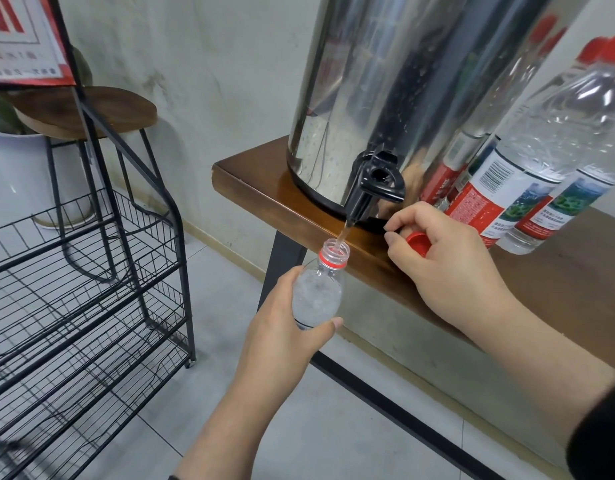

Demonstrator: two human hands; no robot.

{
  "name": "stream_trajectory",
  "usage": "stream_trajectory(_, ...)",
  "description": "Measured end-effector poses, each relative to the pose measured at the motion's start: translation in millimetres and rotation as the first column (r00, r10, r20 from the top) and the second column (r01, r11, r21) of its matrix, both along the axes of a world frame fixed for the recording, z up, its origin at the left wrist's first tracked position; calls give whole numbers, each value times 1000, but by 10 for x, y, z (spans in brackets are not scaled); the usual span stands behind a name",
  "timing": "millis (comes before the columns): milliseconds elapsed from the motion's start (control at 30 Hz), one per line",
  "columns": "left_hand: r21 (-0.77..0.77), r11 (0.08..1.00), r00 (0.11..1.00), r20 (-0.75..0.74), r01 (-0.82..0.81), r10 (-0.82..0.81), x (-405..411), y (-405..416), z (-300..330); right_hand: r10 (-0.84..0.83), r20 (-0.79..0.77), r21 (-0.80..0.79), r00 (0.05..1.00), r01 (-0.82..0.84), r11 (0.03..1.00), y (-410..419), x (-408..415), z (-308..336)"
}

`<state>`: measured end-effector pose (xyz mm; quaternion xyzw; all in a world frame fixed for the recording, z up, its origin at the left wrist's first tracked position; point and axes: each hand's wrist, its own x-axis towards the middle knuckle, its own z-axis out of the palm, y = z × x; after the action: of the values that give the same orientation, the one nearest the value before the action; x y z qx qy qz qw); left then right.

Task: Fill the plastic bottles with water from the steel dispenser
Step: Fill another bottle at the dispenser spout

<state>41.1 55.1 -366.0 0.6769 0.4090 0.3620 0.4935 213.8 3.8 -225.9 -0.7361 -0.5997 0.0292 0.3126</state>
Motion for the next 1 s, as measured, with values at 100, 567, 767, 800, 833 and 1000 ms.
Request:
stream_trajectory(100, 5, 1000, 1000, 20, -3, 3, -2, -2, 3, 25, 11, 53, 1000, -26, 998, -38, -16, -5)
stream_trajectory(567, 35, 999, 1000, 14, 19, -20, -10, -34, 19, 139, 80, 414, 987, -160, 896, -357, -305, 603)
stream_trajectory(767, 36, 999, 1000, 19, 3, -4, -15, -16, 17, 235, 369, 145, 899, -305, 941, -261, -384, 729)
stream_trajectory(800, 36, 999, 1000, 20, 2, -3, -15, -12, 19, 237, 392, 119, 889, -304, 945, -248, -384, 731)
stream_trajectory(833, 37, 999, 1000, 19, 2, -3, -17, -10, 23, 238, 415, 102, 878, -304, 947, -236, -380, 734)
stream_trajectory(1000, 32, 999, 1000, 30, 4, -5, -30, -4, 26, 230, 465, 83, 855, -301, 950, -191, -391, 726)
